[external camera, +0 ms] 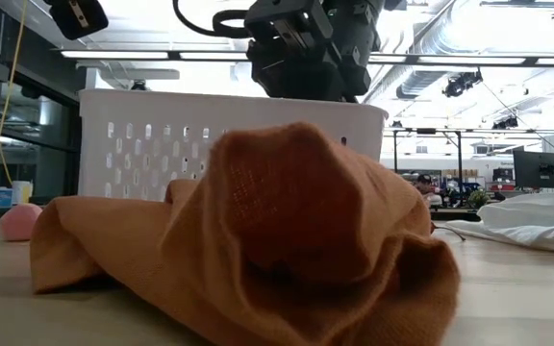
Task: Pick and placing Produce into tupperware
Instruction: Put the bottom red cherry into the white basket
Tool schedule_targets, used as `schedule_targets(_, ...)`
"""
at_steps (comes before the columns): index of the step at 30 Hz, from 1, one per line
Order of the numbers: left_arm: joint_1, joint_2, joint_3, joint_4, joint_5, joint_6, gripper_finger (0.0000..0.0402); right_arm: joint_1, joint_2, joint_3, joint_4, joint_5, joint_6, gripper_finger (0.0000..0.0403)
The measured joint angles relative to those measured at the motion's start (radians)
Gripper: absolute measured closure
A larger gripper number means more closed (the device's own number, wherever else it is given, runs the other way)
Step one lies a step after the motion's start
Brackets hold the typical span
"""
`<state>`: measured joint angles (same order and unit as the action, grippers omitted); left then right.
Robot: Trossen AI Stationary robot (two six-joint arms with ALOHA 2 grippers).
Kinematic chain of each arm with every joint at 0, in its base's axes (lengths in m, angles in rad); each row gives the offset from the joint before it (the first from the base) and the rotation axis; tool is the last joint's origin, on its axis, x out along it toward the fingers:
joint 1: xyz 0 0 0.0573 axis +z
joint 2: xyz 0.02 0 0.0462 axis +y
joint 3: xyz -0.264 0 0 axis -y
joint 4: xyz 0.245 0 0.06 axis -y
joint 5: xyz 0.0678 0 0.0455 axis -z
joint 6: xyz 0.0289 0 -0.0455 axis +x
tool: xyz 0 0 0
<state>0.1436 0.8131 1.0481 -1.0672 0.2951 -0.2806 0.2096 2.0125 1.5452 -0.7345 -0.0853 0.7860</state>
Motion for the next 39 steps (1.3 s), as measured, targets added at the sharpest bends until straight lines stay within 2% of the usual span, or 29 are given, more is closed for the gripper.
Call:
schedule_targets(6,0.0,0.0,0.0,-0.015,0.0,0.0,0.0401,0.0,0.0,0.012,0.029,-0.002,0.0,0.0245)
schedule_targets(15,0.0,0.0,0.0,-0.015,0.0,0.013,0.0401,-0.022,0.0,0.14,0.009,0.037,-0.074,0.0245)
schedule_targets(19,0.0,0.0,0.0,-0.015,0.0,0.014,0.0401,-0.03,-0.001,0.208,-0.029,0.096,-0.129,0.0245)
schedule_targets(29,0.0,0.0,0.0,-0.015,0.0,0.015,0.0401,-0.048,-0.002,0.34,-0.329,0.254,-0.207,0.0245)
schedule_targets(39,0.0,0.0,0.0,-0.015,0.0,0.039,0.0401,-0.047,-0.008,0.356,-0.563,0.274,-0.131,0.0245)
